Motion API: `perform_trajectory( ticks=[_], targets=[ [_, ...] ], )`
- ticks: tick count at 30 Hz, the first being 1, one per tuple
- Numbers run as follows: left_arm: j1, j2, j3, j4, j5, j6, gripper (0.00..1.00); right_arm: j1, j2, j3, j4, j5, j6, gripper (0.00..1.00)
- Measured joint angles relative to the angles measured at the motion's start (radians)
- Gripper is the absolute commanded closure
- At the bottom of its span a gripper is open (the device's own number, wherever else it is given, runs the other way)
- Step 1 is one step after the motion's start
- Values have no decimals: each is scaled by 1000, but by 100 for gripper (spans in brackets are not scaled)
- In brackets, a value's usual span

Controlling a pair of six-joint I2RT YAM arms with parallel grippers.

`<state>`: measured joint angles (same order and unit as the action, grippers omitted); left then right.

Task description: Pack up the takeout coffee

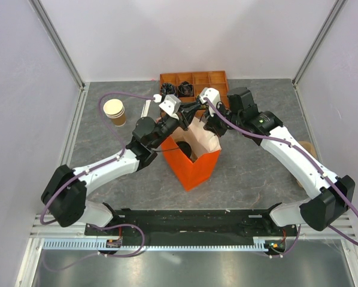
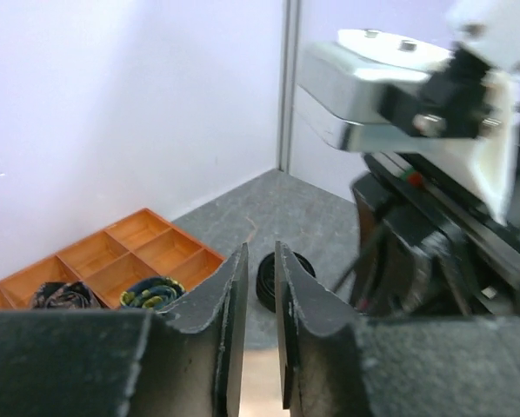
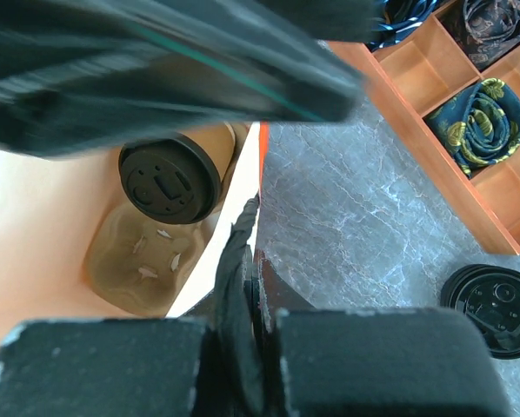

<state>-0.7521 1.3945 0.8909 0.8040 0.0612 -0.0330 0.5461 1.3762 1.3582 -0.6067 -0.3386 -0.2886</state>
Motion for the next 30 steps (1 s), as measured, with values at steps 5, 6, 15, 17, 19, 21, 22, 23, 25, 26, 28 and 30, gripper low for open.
perform_trajectory(
  ticks=[5, 6, 15, 17, 19, 21, 22, 23, 25, 26, 28, 30],
  targets=[
    [0, 100, 43, 49, -46, 0, 62, 0, 0, 0, 0, 0, -5, 100],
    [0, 119, 50, 57, -56, 0, 62, 0, 0, 0, 0, 0, -7, 100],
    [0, 156, 121, 99, -83, -1, 50, 0, 0, 0, 0, 1, -22, 100],
    [0, 153, 134, 104, -86, -3, 47, 0, 0, 0, 0, 1, -23, 100],
    [0, 151, 148, 105, -87, -5, 46, 0, 0, 0, 0, 1, -24, 100],
    [0, 151, 163, 105, -89, -6, 42, 0, 0, 0, 0, 1, -26, 100],
    [0, 151, 172, 107, -90, -9, 41, 0, 0, 0, 0, 1, -27, 100],
    [0, 151, 179, 109, -92, -11, 39, 0, 0, 0, 0, 1, -27, 100],
    [0, 151, 193, 117, -97, -18, 36, 0, 0, 0, 0, 1, -29, 100],
    [0, 151, 197, 118, -102, -21, 36, 0, 0, 0, 1, 1, -29, 100],
    [2, 155, 205, 122, -110, -30, 34, 0, 0, 4, 1, 1, -30, 100],
    [5, 171, 219, 131, -115, -40, 30, 0, 0, 4, 1, 1, -30, 100]
  ],
)
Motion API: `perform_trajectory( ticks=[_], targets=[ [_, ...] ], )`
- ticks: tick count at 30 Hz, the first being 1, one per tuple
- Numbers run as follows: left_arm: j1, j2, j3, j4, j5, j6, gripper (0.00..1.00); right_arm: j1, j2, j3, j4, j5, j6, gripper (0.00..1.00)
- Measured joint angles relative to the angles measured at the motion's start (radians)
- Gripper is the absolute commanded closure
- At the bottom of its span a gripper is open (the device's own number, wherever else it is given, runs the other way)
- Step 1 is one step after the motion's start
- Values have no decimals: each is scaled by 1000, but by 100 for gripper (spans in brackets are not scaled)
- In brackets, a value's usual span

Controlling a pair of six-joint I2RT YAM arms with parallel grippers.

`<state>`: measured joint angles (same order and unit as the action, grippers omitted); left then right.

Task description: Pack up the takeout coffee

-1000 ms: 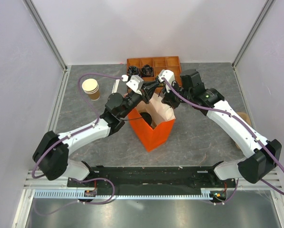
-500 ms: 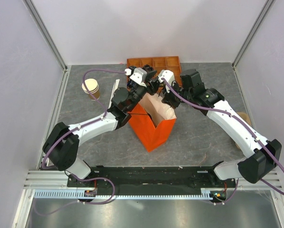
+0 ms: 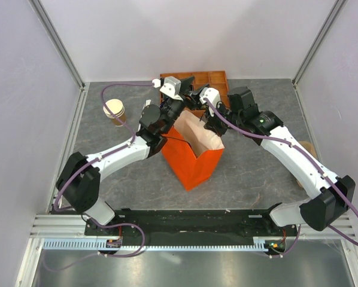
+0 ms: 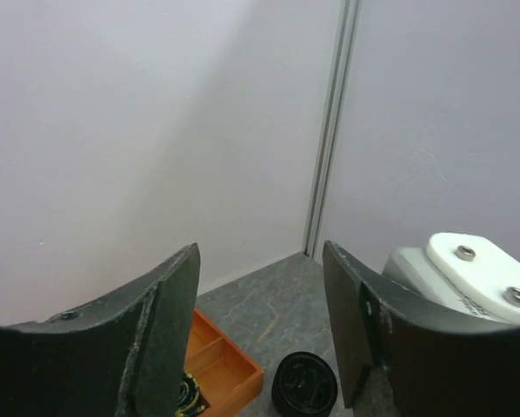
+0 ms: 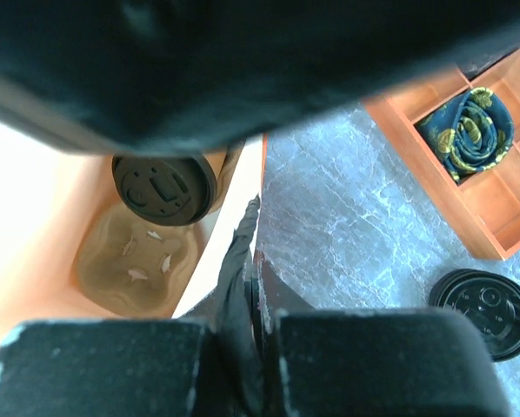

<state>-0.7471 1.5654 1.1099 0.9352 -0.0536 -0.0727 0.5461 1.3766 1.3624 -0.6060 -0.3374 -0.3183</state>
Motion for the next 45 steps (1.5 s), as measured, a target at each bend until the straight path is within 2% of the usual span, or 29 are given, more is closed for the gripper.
perform_trajectory(
  ticks=[5, 6, 7, 8, 9, 12, 13, 15, 16, 19, 21, 22, 25, 27, 30, 32, 36, 45],
  targets=[
    [4, 45, 40, 7, -19, -31, 23, 0, 0, 2, 0, 5, 0, 100],
    [6, 52, 50, 7, -21, -37, 23, 0, 0, 2, 1, 7, 2, 100],
    [6, 55, 55, 7, -21, -40, 34, -1, 0, 3, 4, 9, 2, 100],
    [7, 59, 62, 7, -21, -44, 38, -2, 0, 5, 9, 14, 5, 100],
    [7, 61, 69, 7, -20, -51, 39, -2, 0, 8, 11, 18, 6, 100],
    [3, 61, 92, 3, -15, -61, 33, -2, -1, 12, 26, 22, 8, 100],
    [3, 61, 97, 2, -16, -67, 46, -2, -2, 15, 31, 23, 8, 100],
    [6, 61, 103, 0, -13, -78, 57, -2, -2, 17, 39, 24, 7, 100],
    [6, 61, 107, 0, -8, -85, 67, -1, -2, 17, 37, 25, 1, 100],
    [3, 51, 111, -2, 11, -103, 76, 6, -2, 17, 29, 25, -9, 100],
    [3, 38, 111, -5, 14, -117, 77, 8, -2, 17, 28, 24, -12, 100],
    [3, 32, 111, -5, 14, -126, 76, 9, -2, 17, 26, 25, -13, 100],
    [3, 19, 111, -5, 6, -154, 62, 9, -2, 17, 21, 24, -18, 100],
    [3, 18, 111, -5, -10, -170, 57, 8, -2, 17, 18, 24, -19, 100],
    [9, 18, 112, -15, -36, -195, 39, 8, -2, 17, 16, 24, -19, 100],
    [17, 18, 116, -22, -51, -211, 36, 8, -3, 17, 14, 24, -19, 100],
    [31, 5, 121, -58, -45, -238, 22, 8, -4, 16, 8, 25, -27, 100],
    [21, -110, 110, -140, 14, -283, 0, 9, -4, 16, 11, 25, -30, 100]
  ],
)
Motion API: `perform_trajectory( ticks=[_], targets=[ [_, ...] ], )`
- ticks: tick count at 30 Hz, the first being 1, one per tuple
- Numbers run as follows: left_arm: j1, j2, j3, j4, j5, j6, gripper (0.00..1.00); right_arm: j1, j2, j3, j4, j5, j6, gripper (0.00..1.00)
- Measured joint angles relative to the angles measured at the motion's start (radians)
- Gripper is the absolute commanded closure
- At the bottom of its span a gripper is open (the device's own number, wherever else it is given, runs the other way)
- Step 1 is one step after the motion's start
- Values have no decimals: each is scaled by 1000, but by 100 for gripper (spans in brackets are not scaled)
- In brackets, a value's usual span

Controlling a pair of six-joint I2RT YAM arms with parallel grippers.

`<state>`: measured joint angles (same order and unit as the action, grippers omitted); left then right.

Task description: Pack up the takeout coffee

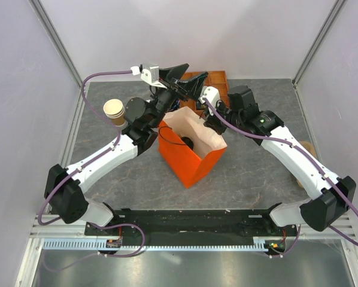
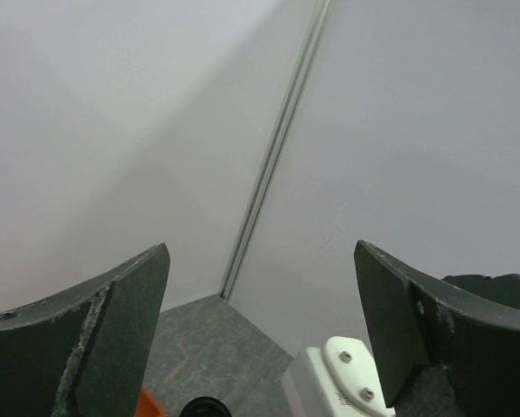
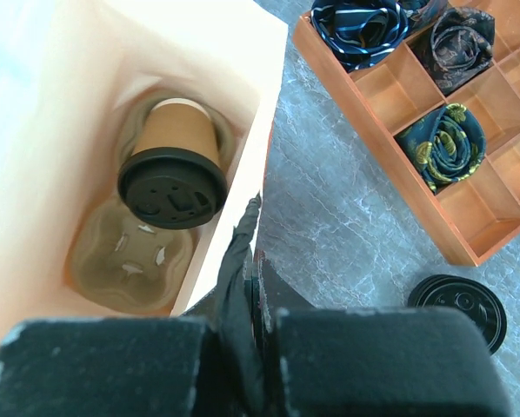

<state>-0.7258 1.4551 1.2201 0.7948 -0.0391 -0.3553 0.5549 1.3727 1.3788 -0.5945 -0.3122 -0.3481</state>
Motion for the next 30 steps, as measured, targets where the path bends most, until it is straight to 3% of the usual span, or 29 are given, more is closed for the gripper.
perform_trajectory(
  ticks=[9, 13, 18, 24, 28, 30],
  targets=[
    [12, -23, 0, -28, 6, -4, 0, 1, 2, 0, 1, 0, 0, 99],
    [40, -34, -4, -79, 6, -3, 0, 2, 5, 2, -1, -5, -1, 87],
    [90, -88, -26, -162, 6, 9, 0, 3, 21, 16, -6, -13, -7, 80],
    [191, -139, -16, -344, -9, 32, 0, 8, 32, 42, -16, -25, -8, 68],
    [254, -141, 34, -553, -11, 60, 0, 13, 35, 50, -22, -27, -8, 69],
    [280, -142, 52, -642, -11, 80, 0, 16, 36, 51, -24, -27, -9, 76]
  ],
)
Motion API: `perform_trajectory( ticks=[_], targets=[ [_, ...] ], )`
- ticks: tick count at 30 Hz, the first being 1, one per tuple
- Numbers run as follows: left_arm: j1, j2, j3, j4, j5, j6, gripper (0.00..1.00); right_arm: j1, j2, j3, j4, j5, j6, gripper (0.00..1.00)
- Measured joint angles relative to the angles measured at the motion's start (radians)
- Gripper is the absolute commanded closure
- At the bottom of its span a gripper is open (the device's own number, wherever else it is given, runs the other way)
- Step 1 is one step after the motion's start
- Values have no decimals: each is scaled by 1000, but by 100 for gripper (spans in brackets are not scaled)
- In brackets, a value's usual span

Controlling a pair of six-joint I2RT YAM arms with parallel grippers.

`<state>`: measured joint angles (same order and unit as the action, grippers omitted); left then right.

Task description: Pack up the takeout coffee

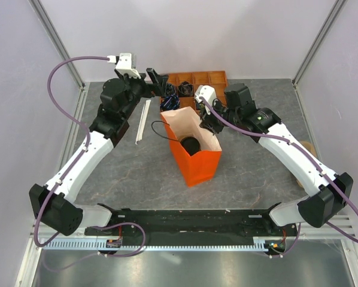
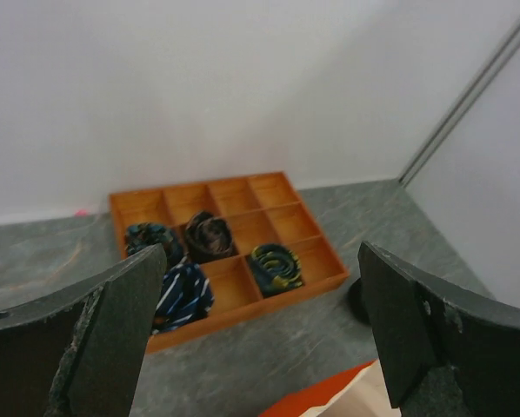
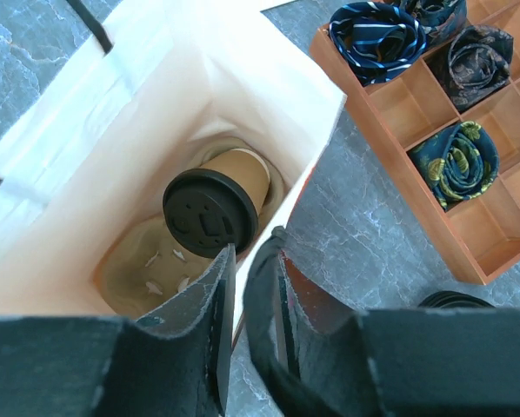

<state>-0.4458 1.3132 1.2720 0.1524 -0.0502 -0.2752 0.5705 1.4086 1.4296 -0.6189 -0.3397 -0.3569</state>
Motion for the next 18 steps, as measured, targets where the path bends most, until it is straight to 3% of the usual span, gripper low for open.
perform_trajectory(
  ticks=[2, 6, 11, 18],
  targets=[
    [29, -2, 12, -82, 3, 16, 0, 1, 0, 0, -2, 0, -4, 83],
    [103, -18, 11, -213, 18, 36, 0, 5, 0, 1, -3, -6, -16, 88],
    [145, -60, -35, -291, 48, 79, 0, 16, -1, 1, -6, -19, -47, 100],
    [152, -65, -56, -435, 98, 134, 0, 52, -47, -10, -24, -25, -113, 100]
  ],
)
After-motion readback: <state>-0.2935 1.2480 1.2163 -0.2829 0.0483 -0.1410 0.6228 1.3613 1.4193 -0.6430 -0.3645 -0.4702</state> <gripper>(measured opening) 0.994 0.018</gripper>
